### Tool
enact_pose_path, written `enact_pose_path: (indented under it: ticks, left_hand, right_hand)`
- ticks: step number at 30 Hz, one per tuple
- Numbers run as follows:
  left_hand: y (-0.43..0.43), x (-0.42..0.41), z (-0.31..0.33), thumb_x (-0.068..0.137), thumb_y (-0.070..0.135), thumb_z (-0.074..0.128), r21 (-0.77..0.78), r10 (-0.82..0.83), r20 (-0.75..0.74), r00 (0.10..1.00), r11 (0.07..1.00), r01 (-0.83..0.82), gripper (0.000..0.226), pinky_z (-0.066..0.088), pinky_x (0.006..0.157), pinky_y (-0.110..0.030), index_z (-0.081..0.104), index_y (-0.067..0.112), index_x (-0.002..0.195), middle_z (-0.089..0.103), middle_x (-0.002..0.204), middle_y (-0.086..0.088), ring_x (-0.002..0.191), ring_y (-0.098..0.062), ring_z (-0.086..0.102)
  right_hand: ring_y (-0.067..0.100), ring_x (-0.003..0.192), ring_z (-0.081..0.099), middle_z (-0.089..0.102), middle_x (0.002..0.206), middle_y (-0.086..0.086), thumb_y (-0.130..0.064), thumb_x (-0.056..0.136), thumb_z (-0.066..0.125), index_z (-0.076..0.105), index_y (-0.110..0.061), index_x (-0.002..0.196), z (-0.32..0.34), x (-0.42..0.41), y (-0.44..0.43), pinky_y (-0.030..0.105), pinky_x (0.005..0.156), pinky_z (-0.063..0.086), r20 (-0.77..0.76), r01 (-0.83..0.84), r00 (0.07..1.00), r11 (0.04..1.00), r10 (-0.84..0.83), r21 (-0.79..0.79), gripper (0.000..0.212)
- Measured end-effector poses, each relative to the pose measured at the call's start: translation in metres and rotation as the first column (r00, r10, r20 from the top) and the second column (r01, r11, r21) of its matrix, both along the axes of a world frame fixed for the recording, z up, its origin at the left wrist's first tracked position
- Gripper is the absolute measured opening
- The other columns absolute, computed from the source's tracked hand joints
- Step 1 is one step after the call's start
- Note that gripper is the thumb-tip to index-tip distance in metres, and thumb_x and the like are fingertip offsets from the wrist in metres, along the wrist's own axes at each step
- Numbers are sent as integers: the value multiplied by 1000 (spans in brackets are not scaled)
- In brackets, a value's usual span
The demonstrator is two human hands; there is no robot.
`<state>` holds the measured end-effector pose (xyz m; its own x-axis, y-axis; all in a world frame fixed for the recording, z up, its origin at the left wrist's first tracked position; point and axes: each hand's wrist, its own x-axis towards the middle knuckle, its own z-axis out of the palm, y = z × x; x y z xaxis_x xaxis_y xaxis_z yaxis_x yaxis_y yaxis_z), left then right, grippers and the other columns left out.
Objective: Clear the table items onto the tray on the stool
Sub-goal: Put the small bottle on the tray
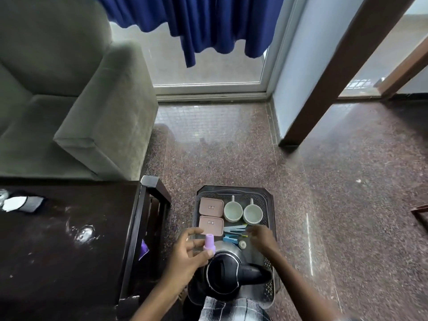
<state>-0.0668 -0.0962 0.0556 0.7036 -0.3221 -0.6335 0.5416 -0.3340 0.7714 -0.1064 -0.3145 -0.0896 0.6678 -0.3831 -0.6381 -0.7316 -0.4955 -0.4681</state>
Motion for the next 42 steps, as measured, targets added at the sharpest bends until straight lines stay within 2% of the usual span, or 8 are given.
enact_pose_path:
  ticks: [3, 7, 14, 19, 24, 35, 39, 42]
  left_hand:
    - [-3, -2, -12, 72, 13, 77, 96, -87, 108, 990, 992, 77, 26, 52, 64, -16, 60, 23, 89, 70, 92, 0, 67, 4, 66]
    - [-12, -7, -14, 79, 26, 72, 236, -311, 214, 926, 936, 260, 16, 54, 71, -21, 60, 34, 85, 70, 88, 8, 74, 3, 67]
    - [-22, -7, -20, 84, 12, 64, 246, -385, 246, 889, 912, 327, 54, 51, 88, -19, 44, 32, 130, 56, 121, 11, 94, 3, 60]
    - [-8, -6, -15, 87, 13, 59, 192, -378, 173, 909, 919, 345, 39, 46, 78, -8, 50, 38, 115, 63, 106, 12, 89, -2, 62]
    - [13, -8, -9, 87, 9, 60, 182, -307, 117, 945, 942, 283, 30, 46, 75, -8, 57, 36, 100, 69, 100, 1, 85, -6, 62]
    - [25, -10, -7, 88, 9, 58, 168, -160, 37, 986, 974, 152, 24, 49, 71, -14, 62, 27, 103, 72, 98, 2, 89, -9, 67]
    - [21, -11, -6, 89, 8, 57, 155, -146, 17, 989, 978, 142, 23, 49, 66, -12, 62, 24, 104, 71, 99, 2, 90, -9, 66]
    - [19, -11, -4, 87, 12, 60, 126, -113, 5, 994, 986, 111, 20, 47, 64, -11, 62, 23, 103, 71, 99, 3, 89, -11, 65]
  right_hand:
    - [15, 60, 60, 67, 73, 6, -3, 82, 60, 68, -19, 77, 61, -2, 8, 31, 63, 52, 135, 193, 959, 921, -250, 338, 19]
    - [12, 48, 60, 64, 61, -2, -9, 82, 67, 68, -14, 82, 125, -12, 42, 20, 46, 47, 185, 65, 950, 739, -250, 670, 5]
    - [10, 50, 54, 57, 53, -5, -7, 74, 73, 62, -26, 64, 78, -21, 32, 22, 50, 39, 308, 250, 897, 938, -317, 238, 24]
    - [27, 76, 61, 61, 87, 9, -11, 82, 59, 70, -10, 88, 18, -24, -1, 28, 61, 38, 190, 43, 982, 980, -5, -196, 12]
    - [33, 101, 60, 59, 115, 9, -21, 89, 50, 64, -9, 100, -24, -16, -1, 35, 77, 44, -1, -136, 990, 971, 139, -196, 21]
    - [33, 102, 60, 59, 117, 14, -11, 83, 46, 62, -5, 94, -41, -2, 12, 31, 68, 35, -14, -125, 992, 985, 125, -119, 20]
    - [26, 86, 64, 65, 88, 22, -23, 66, 49, 70, -23, 72, -30, -3, 6, 31, 67, 41, 28, -2, 1000, 1000, 3, -23, 22]
    - [28, 90, 68, 72, 95, 17, -16, 76, 61, 74, -14, 86, -16, -7, 2, 30, 67, 44, 67, 138, 989, 990, -135, -38, 17]
